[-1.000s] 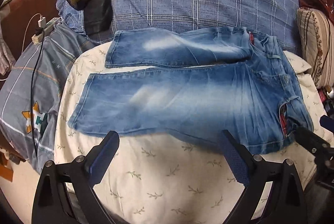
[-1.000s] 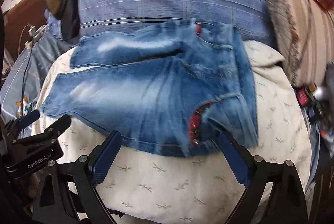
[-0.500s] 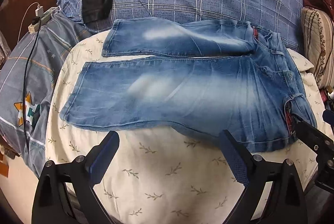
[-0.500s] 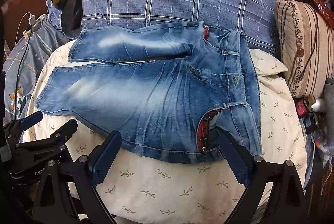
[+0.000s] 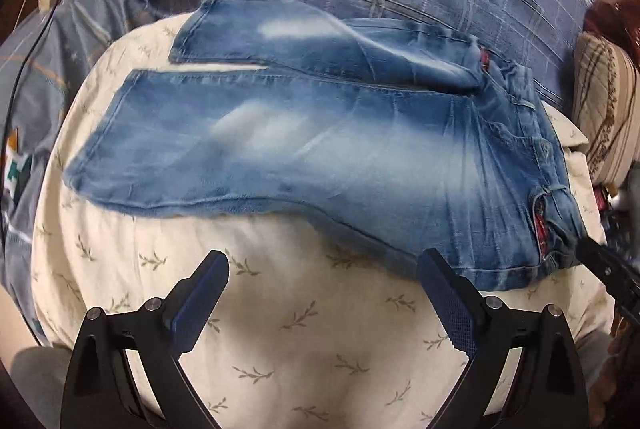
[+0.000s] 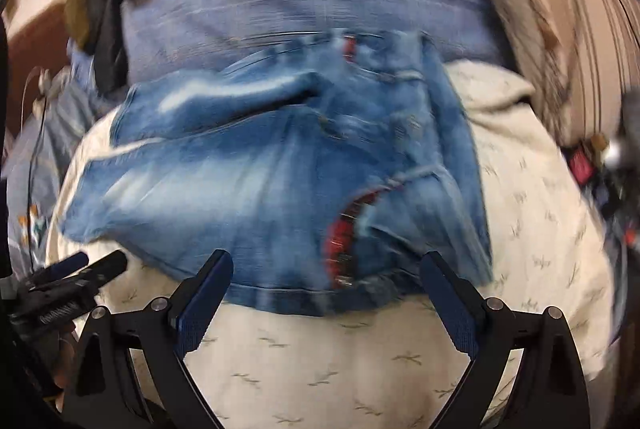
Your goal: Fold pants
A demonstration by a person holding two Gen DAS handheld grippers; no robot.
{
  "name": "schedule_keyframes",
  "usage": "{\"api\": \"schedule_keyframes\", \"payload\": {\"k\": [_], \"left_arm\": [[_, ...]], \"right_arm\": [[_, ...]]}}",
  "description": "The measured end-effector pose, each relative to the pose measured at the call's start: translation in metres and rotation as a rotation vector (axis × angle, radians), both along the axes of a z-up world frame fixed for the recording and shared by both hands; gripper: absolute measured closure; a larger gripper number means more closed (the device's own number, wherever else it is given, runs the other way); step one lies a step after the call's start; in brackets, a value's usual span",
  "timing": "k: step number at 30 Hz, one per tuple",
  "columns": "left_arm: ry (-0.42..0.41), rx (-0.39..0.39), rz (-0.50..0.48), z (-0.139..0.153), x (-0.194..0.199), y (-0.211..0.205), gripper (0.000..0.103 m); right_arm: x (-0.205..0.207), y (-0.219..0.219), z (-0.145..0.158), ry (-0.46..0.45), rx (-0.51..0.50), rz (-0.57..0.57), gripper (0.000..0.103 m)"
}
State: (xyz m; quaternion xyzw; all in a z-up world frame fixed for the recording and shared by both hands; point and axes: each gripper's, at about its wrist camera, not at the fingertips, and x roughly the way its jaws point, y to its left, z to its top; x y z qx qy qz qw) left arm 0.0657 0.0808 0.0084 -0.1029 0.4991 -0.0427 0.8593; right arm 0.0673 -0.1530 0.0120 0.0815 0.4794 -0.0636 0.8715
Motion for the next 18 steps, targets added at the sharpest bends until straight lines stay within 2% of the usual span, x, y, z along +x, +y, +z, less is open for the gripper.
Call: {"api": "schedule_keyframes", "payload": {"k": [4,8,10,18], "left_arm": [[0.023,-0.068,0.035,-0.012,-0.002,0.008,0.008],[0.029,-0.077,0.063,-0.017,-0.008,0.009,0.015],[0.037,-0.089,0.071,-0.017,-0.009,0.008,0.015],[0.123,-0.124,0.108,-0.021,0.016,0.002,0.016]], "right_arm": [[-0.024,-0.048,-0.010,-0.036,0.138,-0.101,0.008],[-0.037,-0.071,-0.018,-0.035,0.165,-0.157,0.011],[-0.039,-0.078,-0.022,-0.029,0.207,-0.172,0.011],[-0.030,-0.087,-0.042,0.039,0.221,-0.212,0.017]]}}
